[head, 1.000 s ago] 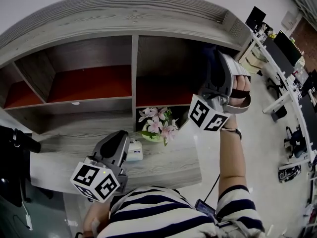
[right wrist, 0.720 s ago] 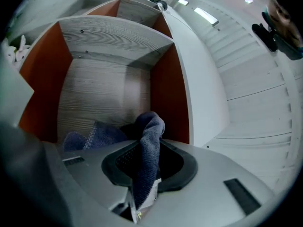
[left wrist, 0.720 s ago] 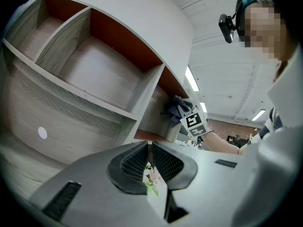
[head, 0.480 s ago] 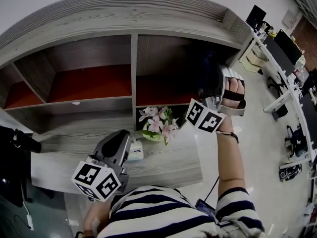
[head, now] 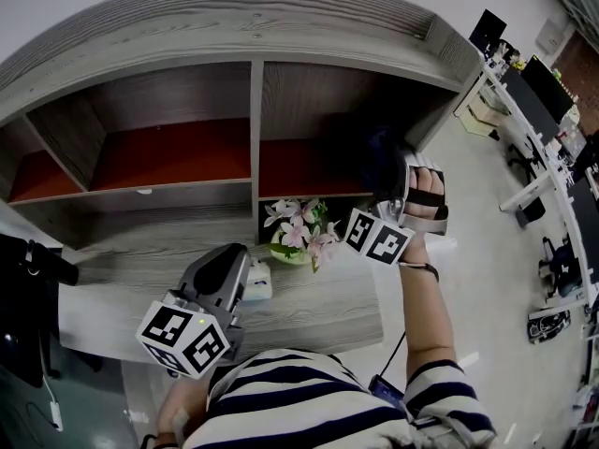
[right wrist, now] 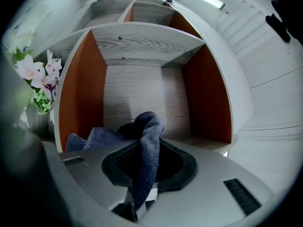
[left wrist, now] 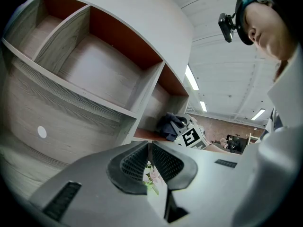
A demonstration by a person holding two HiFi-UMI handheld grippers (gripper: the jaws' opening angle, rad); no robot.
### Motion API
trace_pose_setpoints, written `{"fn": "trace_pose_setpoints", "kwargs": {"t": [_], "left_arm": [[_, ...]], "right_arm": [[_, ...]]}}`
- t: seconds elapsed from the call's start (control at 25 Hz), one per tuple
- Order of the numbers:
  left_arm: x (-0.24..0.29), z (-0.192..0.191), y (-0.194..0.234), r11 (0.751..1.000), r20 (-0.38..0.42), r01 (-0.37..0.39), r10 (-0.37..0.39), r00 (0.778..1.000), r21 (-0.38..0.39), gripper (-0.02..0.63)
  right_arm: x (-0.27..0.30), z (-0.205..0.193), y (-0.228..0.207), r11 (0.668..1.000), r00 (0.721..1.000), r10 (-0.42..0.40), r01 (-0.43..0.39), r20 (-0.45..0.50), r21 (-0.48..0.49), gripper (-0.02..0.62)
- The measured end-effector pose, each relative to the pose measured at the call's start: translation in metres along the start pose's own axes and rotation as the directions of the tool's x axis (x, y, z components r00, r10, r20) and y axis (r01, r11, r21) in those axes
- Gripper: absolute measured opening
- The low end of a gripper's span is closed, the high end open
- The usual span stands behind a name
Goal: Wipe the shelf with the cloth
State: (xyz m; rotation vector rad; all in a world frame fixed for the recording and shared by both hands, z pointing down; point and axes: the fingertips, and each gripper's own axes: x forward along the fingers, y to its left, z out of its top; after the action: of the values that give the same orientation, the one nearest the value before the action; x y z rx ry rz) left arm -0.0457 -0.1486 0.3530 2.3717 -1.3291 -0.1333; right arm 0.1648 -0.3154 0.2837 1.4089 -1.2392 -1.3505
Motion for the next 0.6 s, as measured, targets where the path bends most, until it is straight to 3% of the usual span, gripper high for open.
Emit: {"fn": "trace_pose_setpoints", "kwargs": {"t": [0.6], "left_arm": [[0.0, -0.004, 0.001, 1.0, -0.007, 0.001, -0.001, 1.0, 0.001, 0.038]], "right_arm": [[-0.018, -0.008, 0.054, 0.983, 0.988, 0.152, -0.149, -0.029, 0.105, 0.081]]}}
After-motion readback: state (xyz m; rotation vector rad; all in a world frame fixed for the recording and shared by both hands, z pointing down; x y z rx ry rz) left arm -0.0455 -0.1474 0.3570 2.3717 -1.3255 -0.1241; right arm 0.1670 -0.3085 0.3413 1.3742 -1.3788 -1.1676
